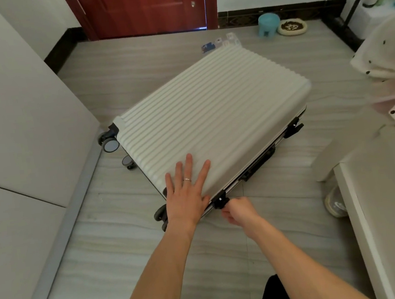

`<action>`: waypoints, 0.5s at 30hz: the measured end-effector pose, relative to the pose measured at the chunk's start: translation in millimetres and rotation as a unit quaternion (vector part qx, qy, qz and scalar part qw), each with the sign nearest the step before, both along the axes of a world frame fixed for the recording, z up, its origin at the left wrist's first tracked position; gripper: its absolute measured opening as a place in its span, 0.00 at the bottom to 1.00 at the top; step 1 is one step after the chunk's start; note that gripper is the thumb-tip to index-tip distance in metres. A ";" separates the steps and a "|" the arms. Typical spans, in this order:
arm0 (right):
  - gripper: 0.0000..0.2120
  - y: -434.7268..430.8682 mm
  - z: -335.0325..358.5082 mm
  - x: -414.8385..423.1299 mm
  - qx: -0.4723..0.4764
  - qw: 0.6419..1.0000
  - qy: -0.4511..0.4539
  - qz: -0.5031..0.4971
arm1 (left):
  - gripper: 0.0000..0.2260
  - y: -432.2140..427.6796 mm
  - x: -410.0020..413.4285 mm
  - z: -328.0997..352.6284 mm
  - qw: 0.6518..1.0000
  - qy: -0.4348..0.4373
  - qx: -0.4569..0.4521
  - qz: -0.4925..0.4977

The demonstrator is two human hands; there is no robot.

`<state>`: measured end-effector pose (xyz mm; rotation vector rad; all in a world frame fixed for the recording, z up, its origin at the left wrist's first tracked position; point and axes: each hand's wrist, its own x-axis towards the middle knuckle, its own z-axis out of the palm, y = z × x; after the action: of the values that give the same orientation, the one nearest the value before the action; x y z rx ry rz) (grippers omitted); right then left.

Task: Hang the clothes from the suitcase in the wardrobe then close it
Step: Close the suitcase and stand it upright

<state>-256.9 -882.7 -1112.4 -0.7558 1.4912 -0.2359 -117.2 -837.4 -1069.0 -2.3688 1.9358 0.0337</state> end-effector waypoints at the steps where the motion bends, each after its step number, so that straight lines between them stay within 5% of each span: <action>1: 0.03 1.4 11.1 1.6 0.003 1.000 -0.019 -0.006 | 0.42 -0.5 0.3 -0.5 1.000 -0.005 0.001 -0.002; 5: 0.07 4.8 16.2 2.7 0.013 0.998 -0.062 -0.005 | 0.43 -2.9 1.9 -1.7 1.000 -0.006 0.008 -0.003; 10: 0.30 9.3 13.5 -1.5 0.063 0.992 -0.104 -0.023 | 0.43 -1.9 2.8 -4.2 1.000 0.011 -0.003 -0.002; 15: 0.37 13.1 24.3 0.2 0.077 0.984 -0.154 -0.041 | 0.42 -1.5 2.8 -4.3 1.000 0.009 -0.006 -0.007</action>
<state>-256.6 -869.6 -1088.1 -0.5095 1.2307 -0.2826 -114.4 -838.9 -1073.2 -2.3704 1.9653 0.0438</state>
